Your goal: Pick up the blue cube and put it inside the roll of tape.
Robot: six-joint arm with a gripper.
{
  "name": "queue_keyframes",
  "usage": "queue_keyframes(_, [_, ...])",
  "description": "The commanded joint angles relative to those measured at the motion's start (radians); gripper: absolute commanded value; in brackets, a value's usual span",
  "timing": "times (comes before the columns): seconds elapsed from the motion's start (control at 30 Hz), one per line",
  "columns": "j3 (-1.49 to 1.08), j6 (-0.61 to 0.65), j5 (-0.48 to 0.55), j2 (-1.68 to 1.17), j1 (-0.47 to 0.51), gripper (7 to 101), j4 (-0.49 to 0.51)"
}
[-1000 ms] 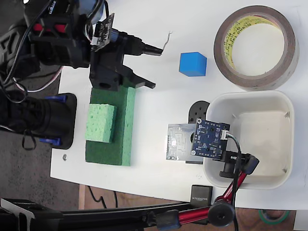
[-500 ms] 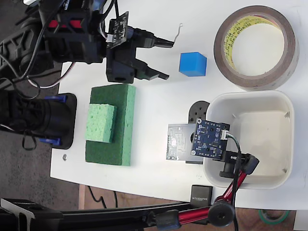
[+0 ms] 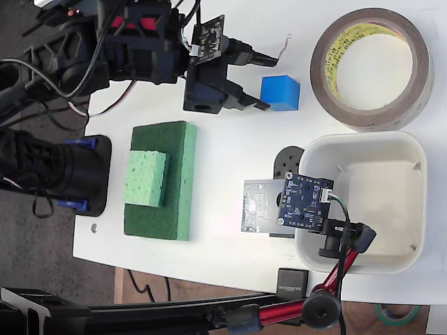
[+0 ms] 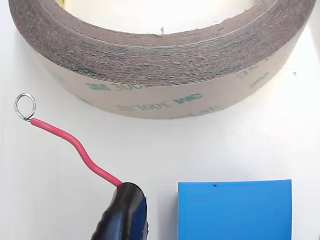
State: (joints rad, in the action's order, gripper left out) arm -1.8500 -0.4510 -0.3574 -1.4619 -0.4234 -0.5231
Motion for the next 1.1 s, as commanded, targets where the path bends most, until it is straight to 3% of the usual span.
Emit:
queue_keyframes(0.03, [0.034, 0.002, 0.006, 0.021, 0.005, 100.0, -0.003])
queue_keyframes(1.1, [-0.02, -0.026, 0.04, 0.06, 0.035, 99.7, 0.072])
